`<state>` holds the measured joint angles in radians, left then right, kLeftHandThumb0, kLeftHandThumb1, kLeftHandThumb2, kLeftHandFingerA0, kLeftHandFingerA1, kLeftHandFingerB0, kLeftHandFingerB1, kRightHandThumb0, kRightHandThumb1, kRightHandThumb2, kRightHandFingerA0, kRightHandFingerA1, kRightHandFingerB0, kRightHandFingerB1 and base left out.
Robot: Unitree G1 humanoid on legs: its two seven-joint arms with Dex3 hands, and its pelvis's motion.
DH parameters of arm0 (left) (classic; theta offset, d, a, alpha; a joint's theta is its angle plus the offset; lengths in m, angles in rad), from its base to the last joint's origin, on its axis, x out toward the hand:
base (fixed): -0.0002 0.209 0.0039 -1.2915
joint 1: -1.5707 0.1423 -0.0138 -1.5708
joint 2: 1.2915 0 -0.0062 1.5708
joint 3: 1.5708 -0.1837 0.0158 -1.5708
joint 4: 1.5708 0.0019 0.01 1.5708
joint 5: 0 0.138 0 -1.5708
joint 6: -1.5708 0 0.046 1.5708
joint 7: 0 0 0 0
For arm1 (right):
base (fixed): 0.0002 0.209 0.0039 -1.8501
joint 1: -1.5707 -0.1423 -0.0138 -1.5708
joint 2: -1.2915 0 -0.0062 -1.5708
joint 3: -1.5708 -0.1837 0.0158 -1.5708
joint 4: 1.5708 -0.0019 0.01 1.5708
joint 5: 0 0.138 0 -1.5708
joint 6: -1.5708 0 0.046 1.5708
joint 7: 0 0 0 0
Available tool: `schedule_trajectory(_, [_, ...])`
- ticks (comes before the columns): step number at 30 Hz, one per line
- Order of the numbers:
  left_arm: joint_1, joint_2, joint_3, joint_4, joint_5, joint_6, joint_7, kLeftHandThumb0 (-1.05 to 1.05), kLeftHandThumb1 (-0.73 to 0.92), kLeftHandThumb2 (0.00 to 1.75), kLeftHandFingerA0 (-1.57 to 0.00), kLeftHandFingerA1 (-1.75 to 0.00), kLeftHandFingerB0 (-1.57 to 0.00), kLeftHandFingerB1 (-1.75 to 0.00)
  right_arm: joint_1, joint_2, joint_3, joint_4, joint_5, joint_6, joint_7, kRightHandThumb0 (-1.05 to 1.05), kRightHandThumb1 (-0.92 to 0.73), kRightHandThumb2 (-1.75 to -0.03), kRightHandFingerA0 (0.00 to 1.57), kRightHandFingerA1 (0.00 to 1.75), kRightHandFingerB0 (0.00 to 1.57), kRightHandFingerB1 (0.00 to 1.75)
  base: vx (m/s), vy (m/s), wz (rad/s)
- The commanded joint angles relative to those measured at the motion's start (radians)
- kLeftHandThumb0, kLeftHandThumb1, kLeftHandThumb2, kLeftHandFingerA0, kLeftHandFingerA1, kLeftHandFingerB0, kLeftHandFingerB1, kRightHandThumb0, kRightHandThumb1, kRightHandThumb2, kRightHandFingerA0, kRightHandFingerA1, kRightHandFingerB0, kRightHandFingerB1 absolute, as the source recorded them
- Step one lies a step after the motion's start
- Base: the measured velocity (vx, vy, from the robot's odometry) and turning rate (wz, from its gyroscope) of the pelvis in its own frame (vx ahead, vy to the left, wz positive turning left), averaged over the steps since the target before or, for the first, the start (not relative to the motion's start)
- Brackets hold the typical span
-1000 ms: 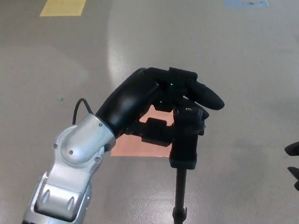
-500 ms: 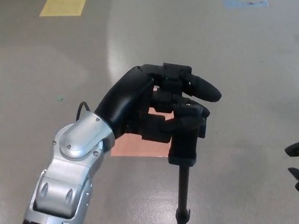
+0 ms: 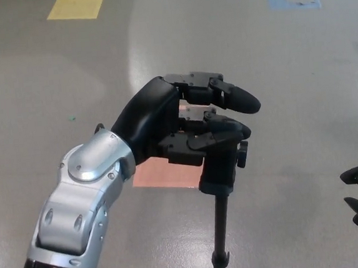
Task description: The robot uses its left hand to grab the top of a phone stand kept on the floor and rotates it anti-clockwise
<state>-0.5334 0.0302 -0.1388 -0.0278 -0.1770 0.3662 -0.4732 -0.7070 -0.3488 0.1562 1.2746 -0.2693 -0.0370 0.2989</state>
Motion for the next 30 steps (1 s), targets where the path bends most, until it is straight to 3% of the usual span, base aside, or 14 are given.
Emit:
schedule_trajectory(1, [-0.026,-0.015,0.053,-0.007,-0.133,0.332,0.018,-0.18,0.65,0.6,-0.91,-0.51,-0.86,-0.5,-0.023,-0.017,0.011,0.013,-0.016,0.015,0.02,-0.37,-0.6,-1.04,0.55,0.66,0.08,0.45,0.0,0.0,0.0])
schedule_trajectory(22, [-0.152,-0.062,0.097,0.174,-0.126,0.492,0.085,-0.19,0.64,0.59,-0.91,-0.55,-0.85,-0.51,-0.025,-0.012,0.016,0.019,-0.015,0.01,0.026,-0.38,-0.59,-1.04,0.55,0.67,0.09,0.45,0.0,0.0,0.0])
schedule_trajectory(23, [-0.158,-0.06,0.087,0.194,-0.123,0.491,0.072,-0.21,0.64,0.6,-0.9,-0.56,-0.82,-0.51,-0.024,-0.014,0.015,0.019,-0.015,0.007,0.027,-0.54,-0.83,-0.65,0.63,0.47,0.26,0.3,0.0,0.0,0.0])
schedule_trajectory(29, [-0.173,-0.054,0.069,0.25,-0.117,0.502,0.048,-0.24,0.64,0.6,-0.93,-0.57,-0.82,-0.5,-0.018,-0.02,0.022,0.014,-0.016,-0.015,0.038,-0.51,-0.83,-0.65,0.63,0.5,0.28,0.31,0.0,0.0,0.0])
schedule_trajectory(30, [-0.178,-0.05,0.065,0.274,-0.124,0.501,0.026,-0.23,0.67,0.6,-0.89,-0.82,-0.82,-0.5,-0.016,-0.023,0.024,0.011,-0.016,-0.017,0.043,-0.57,-0.81,-0.65,0.64,0.51,0.27,0.31,0.0,0.0,0.0])
